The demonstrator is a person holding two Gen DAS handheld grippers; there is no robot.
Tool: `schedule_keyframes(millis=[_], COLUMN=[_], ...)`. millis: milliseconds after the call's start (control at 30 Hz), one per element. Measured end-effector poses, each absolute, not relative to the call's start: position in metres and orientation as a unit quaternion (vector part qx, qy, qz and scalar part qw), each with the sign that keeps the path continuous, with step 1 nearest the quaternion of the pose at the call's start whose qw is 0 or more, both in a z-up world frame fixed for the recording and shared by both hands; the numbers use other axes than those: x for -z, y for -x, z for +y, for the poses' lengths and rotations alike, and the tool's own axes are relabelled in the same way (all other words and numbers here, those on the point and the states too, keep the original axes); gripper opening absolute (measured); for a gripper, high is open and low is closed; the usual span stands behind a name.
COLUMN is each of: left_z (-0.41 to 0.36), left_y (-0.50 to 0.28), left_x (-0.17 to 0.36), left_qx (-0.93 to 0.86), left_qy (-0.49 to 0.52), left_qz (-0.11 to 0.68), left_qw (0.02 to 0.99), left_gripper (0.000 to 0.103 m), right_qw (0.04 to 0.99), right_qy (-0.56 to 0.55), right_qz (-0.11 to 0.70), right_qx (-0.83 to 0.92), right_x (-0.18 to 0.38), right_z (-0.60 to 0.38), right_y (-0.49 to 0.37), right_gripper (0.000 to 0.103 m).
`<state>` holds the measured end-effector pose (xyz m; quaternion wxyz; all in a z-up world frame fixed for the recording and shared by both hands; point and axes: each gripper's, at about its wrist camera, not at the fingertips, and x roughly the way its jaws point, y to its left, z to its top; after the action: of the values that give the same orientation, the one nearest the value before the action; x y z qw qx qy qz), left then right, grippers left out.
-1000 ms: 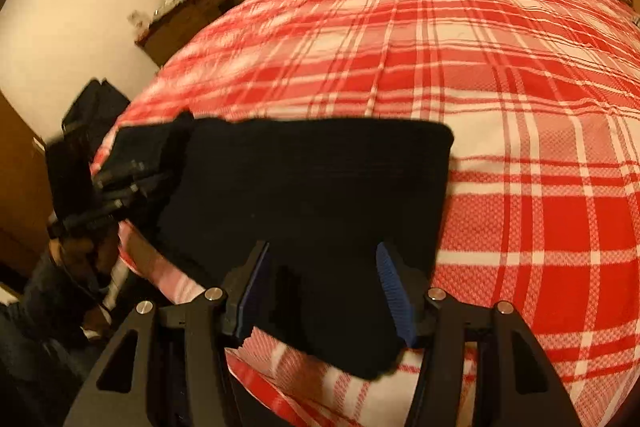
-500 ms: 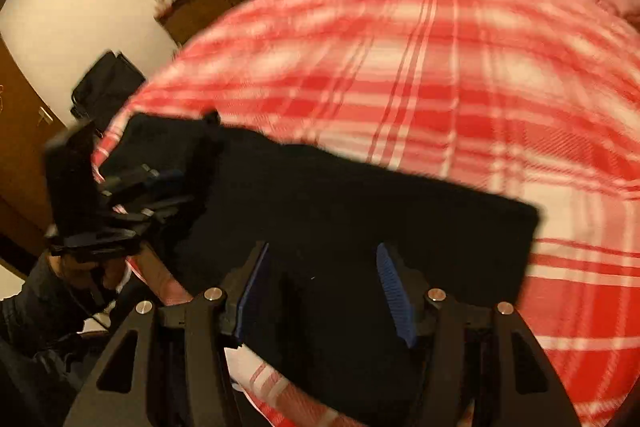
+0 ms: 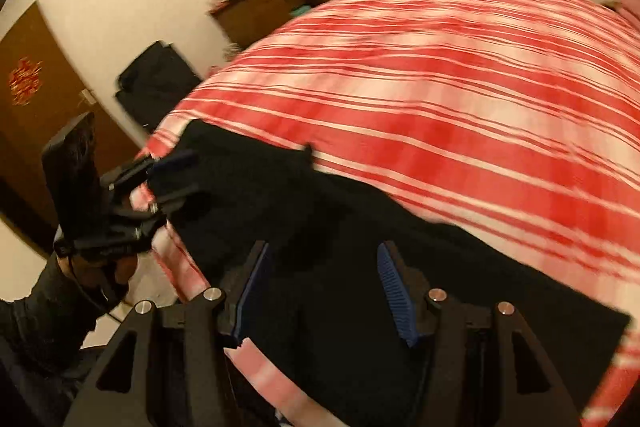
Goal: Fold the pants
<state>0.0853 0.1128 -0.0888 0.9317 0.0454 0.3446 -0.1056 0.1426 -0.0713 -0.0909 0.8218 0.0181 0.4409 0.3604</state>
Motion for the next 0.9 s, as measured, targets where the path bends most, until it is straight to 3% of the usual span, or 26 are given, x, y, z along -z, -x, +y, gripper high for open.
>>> schedule_keyframes(millis=[267,533,800,833,900], left_z=[0.215,0.232,0.234,0.236,0.24], left_y=[-0.09,-0.103,-0.11,-0.111,-0.11], left_x=[0.105,0.132,0.131,0.13,0.128], left_qx=[-0.009,-0.012,0.008,0.015,0.028], left_qy=[-0.014,0.037,0.02,0.025,0.039], left_qz=[0.373,0.381,0.396,0.399,0.401], left_qw=[0.928,0.924,0.918,0.917,0.915], left_gripper=[0.07,0.071,0.073,0.071,0.059], right_qw=[0.797,0.806,0.815,0.816,0.817], right_qy=[-0.013,-0.016,-0.063,-0.066,-0.072], right_qz=[0.463,0.457,0.443,0.44,0.432], right_qx=[-0.387,-0.376,-0.369,-0.37,-0.374], right_x=[0.127,0.116,0.112,0.111,0.108], right_z=[-0.012,-0.033,-0.061,-0.06,-0.061], right_y=[-0.164,-0.148,-0.132,-0.131,-0.128], right_gripper=[0.057,0.057,0.057,0.057,0.057])
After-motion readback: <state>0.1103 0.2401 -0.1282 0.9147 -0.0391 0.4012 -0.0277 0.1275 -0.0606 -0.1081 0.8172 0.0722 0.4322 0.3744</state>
